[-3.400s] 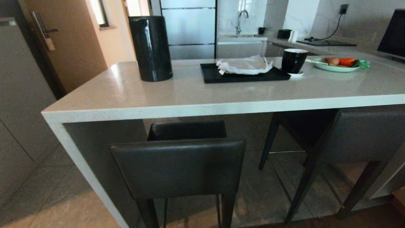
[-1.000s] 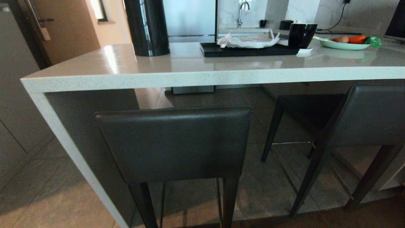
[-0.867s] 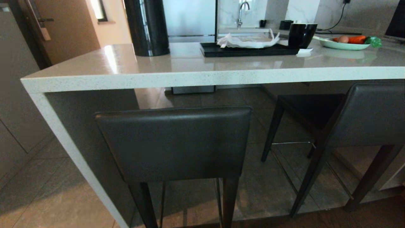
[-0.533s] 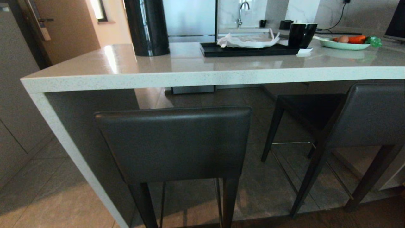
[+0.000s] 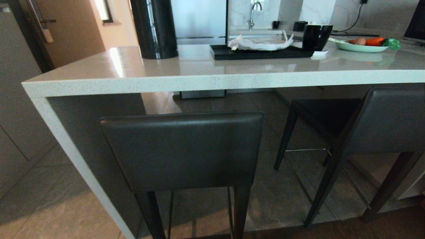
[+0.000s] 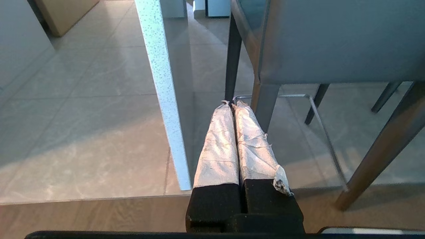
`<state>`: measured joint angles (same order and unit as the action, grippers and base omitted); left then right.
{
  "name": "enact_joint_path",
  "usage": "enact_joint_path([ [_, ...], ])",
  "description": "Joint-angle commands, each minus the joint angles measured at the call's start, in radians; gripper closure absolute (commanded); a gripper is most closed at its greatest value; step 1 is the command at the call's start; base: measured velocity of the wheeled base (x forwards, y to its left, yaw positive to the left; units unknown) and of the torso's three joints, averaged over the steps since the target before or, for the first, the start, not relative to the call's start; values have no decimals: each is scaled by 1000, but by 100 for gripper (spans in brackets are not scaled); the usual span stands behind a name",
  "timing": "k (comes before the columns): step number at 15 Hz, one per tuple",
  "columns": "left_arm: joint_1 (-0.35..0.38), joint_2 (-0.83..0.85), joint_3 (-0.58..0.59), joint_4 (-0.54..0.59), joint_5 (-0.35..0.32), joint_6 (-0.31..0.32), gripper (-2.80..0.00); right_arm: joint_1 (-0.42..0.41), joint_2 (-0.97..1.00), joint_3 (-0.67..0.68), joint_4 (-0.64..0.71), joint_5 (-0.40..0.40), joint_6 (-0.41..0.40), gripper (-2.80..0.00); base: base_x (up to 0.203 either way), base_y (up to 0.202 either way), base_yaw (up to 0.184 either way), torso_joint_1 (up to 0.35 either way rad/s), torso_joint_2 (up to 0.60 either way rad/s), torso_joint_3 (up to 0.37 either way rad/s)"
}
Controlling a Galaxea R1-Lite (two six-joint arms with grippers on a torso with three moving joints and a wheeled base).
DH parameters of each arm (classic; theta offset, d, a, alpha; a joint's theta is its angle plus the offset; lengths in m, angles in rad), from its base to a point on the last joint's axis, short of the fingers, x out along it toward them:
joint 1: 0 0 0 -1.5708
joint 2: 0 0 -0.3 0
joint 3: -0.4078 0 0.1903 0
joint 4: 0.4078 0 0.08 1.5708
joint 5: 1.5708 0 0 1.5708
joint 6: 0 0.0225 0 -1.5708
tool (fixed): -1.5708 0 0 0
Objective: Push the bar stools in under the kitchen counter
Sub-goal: Pull the gray chair out from under the dining table
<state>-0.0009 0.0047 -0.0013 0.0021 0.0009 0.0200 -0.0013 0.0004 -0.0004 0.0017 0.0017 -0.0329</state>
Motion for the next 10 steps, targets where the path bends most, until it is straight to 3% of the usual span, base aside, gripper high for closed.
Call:
enact_joint_path([
  [1,-1,1,-1,0,1,3,0,0,0,-4,8,6,-6,0,0,0,0,0,0,0],
  [3,-2,0,-15,-7,0,0,0,0,5,-24,27,19,-19,0,0,0,0,0,0,0],
  [5,-1,22,-111,23,-14,-2,0,0,37,-83,51,26,-14,0,0,0,0,0,0,0],
  [8,-7,198,-214,32,-44,-43,0,0,199,-165,49,49,8,0,0,0,0,0,0,0],
  [10,-12,351,-245,-50,-49,-66,0,0,334,-206,-8,80,37,0,0,0,0,0,0,0],
])
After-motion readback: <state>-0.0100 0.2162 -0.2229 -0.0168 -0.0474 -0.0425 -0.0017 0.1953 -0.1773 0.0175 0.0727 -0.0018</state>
